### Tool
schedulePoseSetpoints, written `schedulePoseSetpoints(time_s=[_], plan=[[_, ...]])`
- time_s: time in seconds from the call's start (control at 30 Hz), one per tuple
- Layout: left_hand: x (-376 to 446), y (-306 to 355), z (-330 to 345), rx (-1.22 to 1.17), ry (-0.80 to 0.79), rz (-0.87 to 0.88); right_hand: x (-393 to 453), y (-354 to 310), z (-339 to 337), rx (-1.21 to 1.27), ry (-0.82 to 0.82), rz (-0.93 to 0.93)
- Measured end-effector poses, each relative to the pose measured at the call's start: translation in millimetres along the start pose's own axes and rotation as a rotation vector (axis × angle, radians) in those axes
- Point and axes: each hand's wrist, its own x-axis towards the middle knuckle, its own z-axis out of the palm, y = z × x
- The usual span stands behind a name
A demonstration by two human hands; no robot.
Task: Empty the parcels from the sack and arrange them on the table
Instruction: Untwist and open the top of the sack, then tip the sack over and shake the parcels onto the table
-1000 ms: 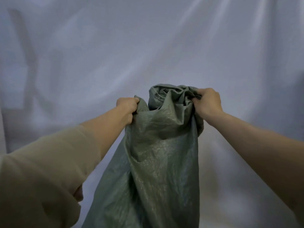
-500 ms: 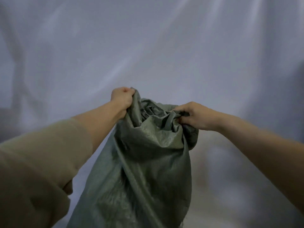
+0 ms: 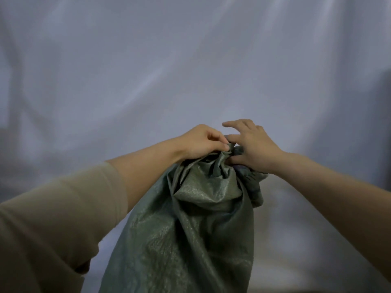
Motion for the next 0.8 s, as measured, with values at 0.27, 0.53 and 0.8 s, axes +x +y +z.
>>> schedulePoseSetpoints(time_s=[0.27,0.53,0.8], plan=[[-47.1,-62.0,-54.0,0.003,0.065,-0.373,-11.4,-5.6,12.3,0.037,0.050,0.180],[-85.2,-131.6,-26.2,0.273,-0.037,-0.729,-7.8,-12.6,19.4,-0.031,0.100,0.203],[-24.4,-67.9,-32.6,-0.251,0.579,-0.427,12.1,-18.5,-14.3,-0.032,0.378,0.401]])
